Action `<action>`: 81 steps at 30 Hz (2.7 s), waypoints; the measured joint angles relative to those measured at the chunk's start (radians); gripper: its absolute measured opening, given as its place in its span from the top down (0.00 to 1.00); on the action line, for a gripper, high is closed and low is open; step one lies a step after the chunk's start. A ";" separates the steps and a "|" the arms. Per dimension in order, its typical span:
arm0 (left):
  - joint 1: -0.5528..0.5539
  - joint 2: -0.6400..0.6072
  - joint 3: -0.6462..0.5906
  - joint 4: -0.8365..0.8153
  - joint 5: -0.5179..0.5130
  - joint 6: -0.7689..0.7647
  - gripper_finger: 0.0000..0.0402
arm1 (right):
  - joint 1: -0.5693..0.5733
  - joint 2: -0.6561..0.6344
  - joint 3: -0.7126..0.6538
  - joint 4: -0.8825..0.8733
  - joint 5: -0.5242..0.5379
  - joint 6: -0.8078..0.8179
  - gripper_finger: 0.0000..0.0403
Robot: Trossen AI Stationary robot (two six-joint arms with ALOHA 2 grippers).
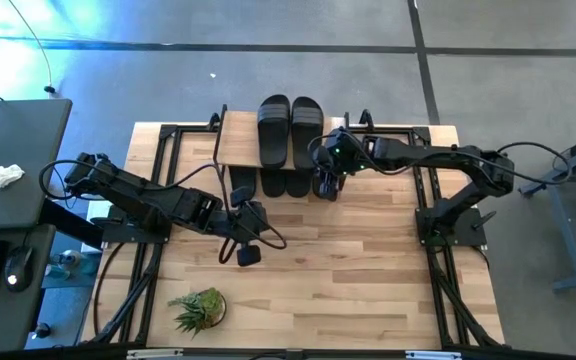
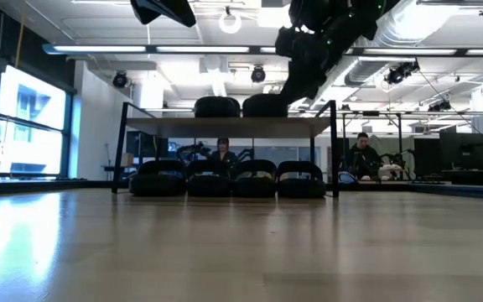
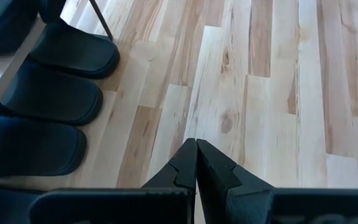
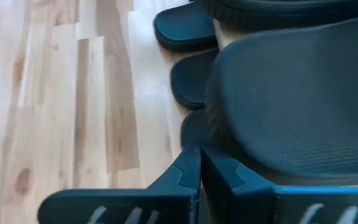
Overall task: Pick and place slides into the shelf
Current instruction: Adjust the right black slide on the shelf, then return to Home Position
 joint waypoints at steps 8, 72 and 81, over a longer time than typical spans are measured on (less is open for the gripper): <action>0.000 -0.010 0.000 0.101 0.001 0.059 1.00 | 0.050 -0.144 0.000 -0.004 -0.030 0.064 1.00; 0.143 -1.372 -0.537 0.414 0.121 0.193 1.00 | 0.305 -1.426 -0.610 0.438 0.208 0.418 1.00; 0.143 -1.445 -0.537 0.358 0.108 0.184 1.00 | 0.305 -1.515 -0.609 0.423 0.225 0.433 1.00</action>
